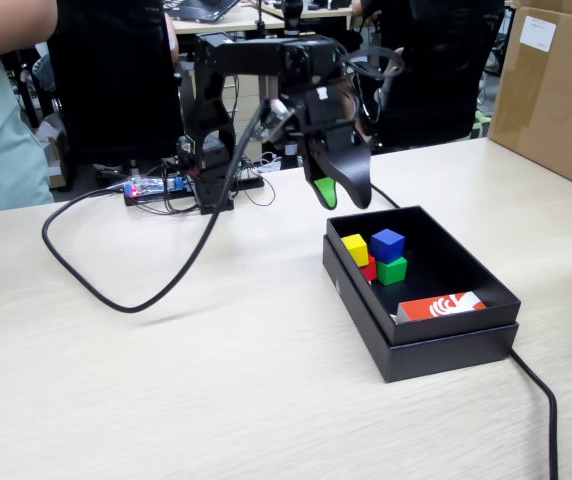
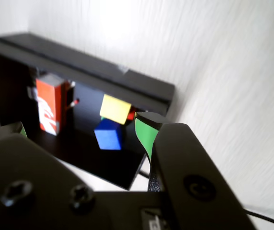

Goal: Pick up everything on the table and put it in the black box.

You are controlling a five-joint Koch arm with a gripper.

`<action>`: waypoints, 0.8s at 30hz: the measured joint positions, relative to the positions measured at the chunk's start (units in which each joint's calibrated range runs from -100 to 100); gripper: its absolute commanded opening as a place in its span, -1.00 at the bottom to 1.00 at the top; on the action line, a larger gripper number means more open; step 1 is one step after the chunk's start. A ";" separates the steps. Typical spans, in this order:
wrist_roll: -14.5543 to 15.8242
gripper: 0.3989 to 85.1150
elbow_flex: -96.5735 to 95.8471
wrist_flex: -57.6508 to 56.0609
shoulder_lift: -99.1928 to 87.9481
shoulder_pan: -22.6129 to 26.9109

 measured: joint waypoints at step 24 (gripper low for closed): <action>-3.03 0.22 -71.20 22.92 -67.70 -10.40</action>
